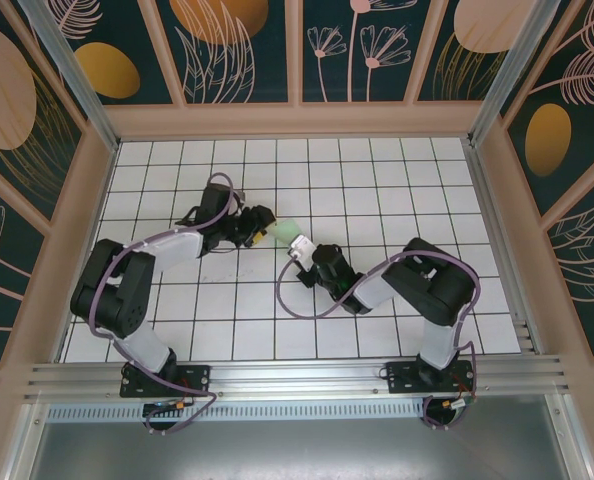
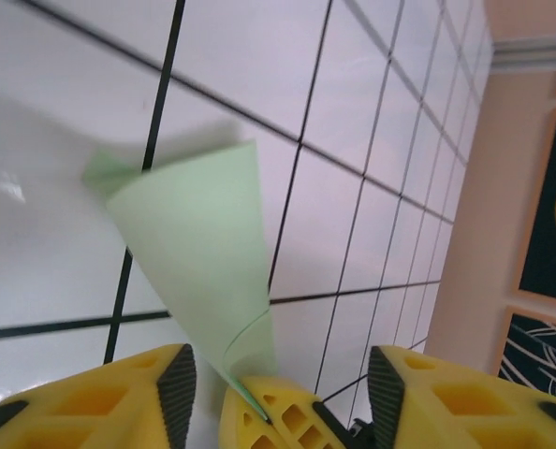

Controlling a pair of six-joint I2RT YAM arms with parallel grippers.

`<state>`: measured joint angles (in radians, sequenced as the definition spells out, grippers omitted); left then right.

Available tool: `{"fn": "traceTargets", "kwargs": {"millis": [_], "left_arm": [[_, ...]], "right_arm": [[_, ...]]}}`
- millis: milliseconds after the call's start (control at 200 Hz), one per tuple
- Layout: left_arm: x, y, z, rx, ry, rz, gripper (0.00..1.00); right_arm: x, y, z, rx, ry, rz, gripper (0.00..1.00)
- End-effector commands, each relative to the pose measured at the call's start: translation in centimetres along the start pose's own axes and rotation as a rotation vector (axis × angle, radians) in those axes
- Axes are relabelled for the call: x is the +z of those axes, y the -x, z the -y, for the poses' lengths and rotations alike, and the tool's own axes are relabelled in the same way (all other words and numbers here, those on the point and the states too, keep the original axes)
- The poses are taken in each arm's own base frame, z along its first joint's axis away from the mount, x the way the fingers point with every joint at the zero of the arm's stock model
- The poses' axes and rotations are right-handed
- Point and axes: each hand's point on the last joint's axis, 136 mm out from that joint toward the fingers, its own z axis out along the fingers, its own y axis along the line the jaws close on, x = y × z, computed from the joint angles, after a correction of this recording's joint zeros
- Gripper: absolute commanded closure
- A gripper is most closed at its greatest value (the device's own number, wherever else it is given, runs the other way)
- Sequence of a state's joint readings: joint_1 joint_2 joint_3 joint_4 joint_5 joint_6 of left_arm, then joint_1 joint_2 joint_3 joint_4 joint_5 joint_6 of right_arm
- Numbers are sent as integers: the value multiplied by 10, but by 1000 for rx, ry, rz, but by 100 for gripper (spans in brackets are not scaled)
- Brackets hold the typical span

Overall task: Fold a paper plane with a square sheet of paper (pick it up from the middle)
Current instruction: Fold the wing for the fifth time at the center of the table.

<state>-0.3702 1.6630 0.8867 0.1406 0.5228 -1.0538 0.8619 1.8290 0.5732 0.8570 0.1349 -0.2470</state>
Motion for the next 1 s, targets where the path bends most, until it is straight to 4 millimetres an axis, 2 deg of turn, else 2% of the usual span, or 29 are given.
{"fn": "traceTargets", "kwargs": {"millis": [0, 290, 470, 691, 996], "left_arm": [[-10, 6, 6, 40, 0, 36, 43], [-23, 14, -5, 77, 17, 146, 40], [-30, 15, -8, 89, 3, 193, 38], [-25, 5, -9, 103, -44, 156, 39], [-19, -4, -19, 111, -58, 124, 39]], "right_arm": [[-6, 16, -12, 169, 130, 25, 100], [-3, 35, -11, 450, 253, 6, 100], [7, 33, -11, 601, 337, -72, 100], [20, 28, -13, 757, 405, -133, 100], [24, 19, -26, 918, 502, -202, 100]]}}
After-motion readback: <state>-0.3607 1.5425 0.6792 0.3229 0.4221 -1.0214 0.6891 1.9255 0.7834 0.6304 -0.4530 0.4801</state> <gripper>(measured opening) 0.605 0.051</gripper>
